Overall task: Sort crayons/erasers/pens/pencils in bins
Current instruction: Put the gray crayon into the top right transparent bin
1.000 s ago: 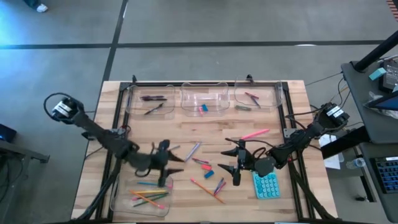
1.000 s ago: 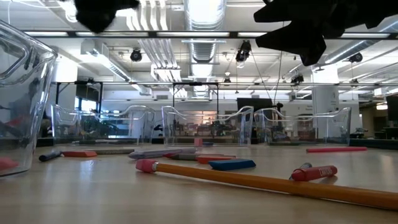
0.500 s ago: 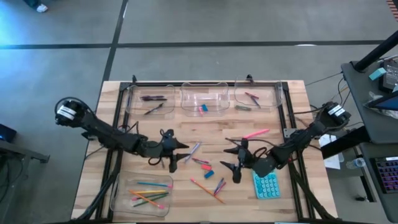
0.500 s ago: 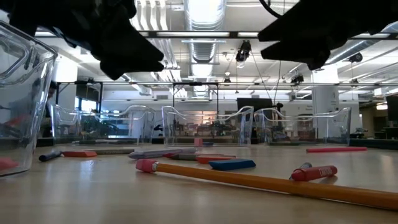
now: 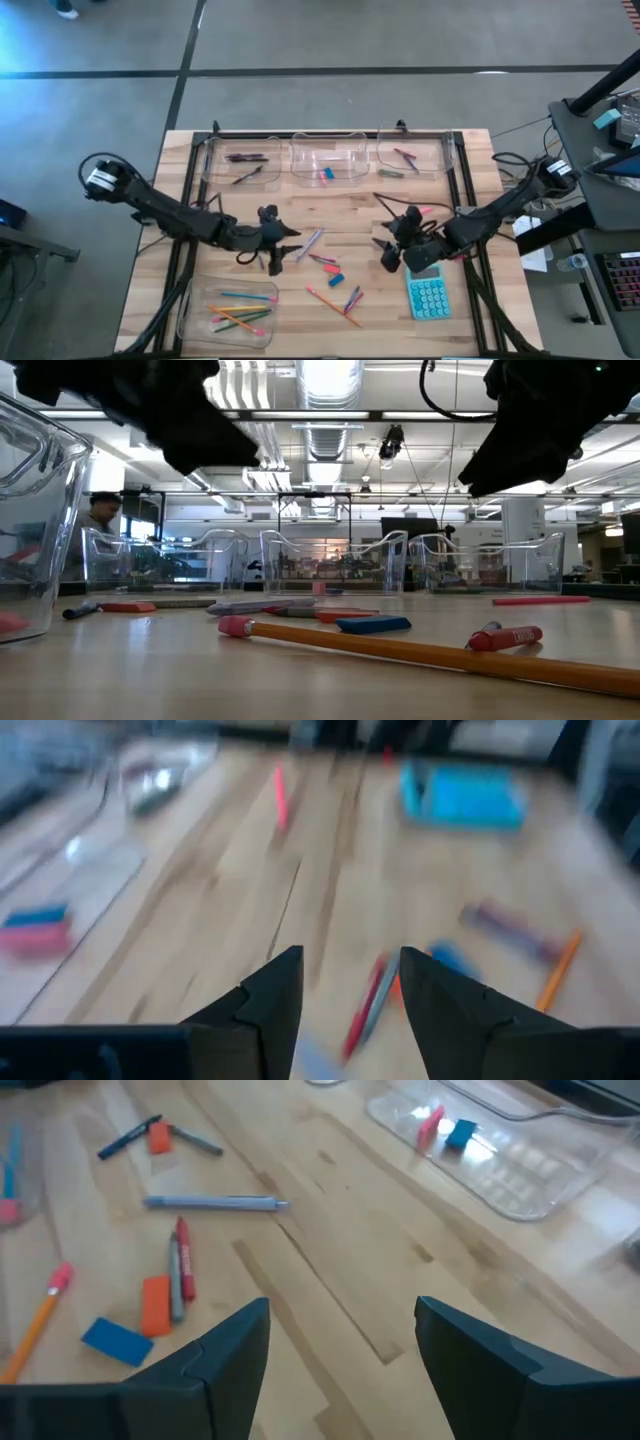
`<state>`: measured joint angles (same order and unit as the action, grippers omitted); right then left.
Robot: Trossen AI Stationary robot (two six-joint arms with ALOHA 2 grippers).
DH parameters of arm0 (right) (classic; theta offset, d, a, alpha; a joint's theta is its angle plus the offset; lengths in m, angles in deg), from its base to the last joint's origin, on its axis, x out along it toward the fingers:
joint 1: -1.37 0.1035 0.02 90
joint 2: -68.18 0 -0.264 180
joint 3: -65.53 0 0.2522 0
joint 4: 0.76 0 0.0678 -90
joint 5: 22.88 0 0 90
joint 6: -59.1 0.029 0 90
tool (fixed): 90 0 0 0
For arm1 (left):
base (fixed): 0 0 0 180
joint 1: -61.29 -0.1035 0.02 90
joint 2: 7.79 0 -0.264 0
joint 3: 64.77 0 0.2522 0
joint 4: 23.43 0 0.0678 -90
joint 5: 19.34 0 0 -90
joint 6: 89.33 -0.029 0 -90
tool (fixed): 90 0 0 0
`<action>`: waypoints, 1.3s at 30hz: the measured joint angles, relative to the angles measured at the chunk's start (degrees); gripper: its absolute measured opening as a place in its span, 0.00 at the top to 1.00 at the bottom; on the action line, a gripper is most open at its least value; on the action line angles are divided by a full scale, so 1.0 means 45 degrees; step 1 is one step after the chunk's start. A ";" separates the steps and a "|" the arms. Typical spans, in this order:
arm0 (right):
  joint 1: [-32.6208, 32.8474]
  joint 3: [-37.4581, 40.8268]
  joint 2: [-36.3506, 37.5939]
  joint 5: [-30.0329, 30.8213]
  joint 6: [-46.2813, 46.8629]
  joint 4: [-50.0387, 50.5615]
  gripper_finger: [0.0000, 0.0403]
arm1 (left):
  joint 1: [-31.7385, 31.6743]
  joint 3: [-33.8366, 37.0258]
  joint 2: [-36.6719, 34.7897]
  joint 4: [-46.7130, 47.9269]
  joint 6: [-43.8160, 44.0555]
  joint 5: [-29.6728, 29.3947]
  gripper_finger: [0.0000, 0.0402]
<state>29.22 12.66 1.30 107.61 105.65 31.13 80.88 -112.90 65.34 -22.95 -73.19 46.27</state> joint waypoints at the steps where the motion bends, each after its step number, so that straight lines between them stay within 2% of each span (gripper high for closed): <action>1: -0.0003 0.0000 -0.0054 -0.0001 -0.0055 -0.0037 0.41 | -0.0064 -0.0196 -0.0087 0.1010 0.0042 0.0017 0.62; 5: -0.0024 0.0000 -0.0421 0.0136 -0.0149 -0.0160 0.41 | -0.0579 -0.1088 -0.0248 0.5446 0.0810 0.0016 0.62; 8: -0.0029 0.0000 -0.0777 0.0326 -0.0128 -0.0315 0.42 | -0.1113 -0.1141 -0.0051 0.7057 0.0998 0.0435 0.62; 12: -0.0029 0.0000 -0.1377 0.0335 -0.0260 -0.0890 0.42 | -0.1905 -0.0892 0.0424 0.6913 0.0999 0.2258 0.62; 14: -0.0031 -0.0002 -0.1684 0.0336 -0.0316 -0.1170 0.42 | -0.2130 -0.0843 0.0800 0.6983 0.0996 0.2669 0.62; 27: -0.0029 0.0000 -0.2062 0.0243 -0.0288 -0.1164 0.42 | -0.2314 -0.0962 0.3175 0.6656 0.0937 0.2712 0.62; 35: -0.0029 0.0000 -0.1995 0.0448 -0.0156 -0.1435 0.43 | -0.2355 -0.0923 0.3603 0.6622 0.0889 0.2560 0.62; 39: -0.0029 0.0000 -0.1998 0.0466 -0.0154 -0.1474 0.43 | -0.2345 -0.0913 0.3623 0.6611 0.0912 0.2547 0.69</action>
<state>29.09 12.66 -7.69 109.70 104.96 24.50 70.33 -117.01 81.65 6.79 -69.09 57.73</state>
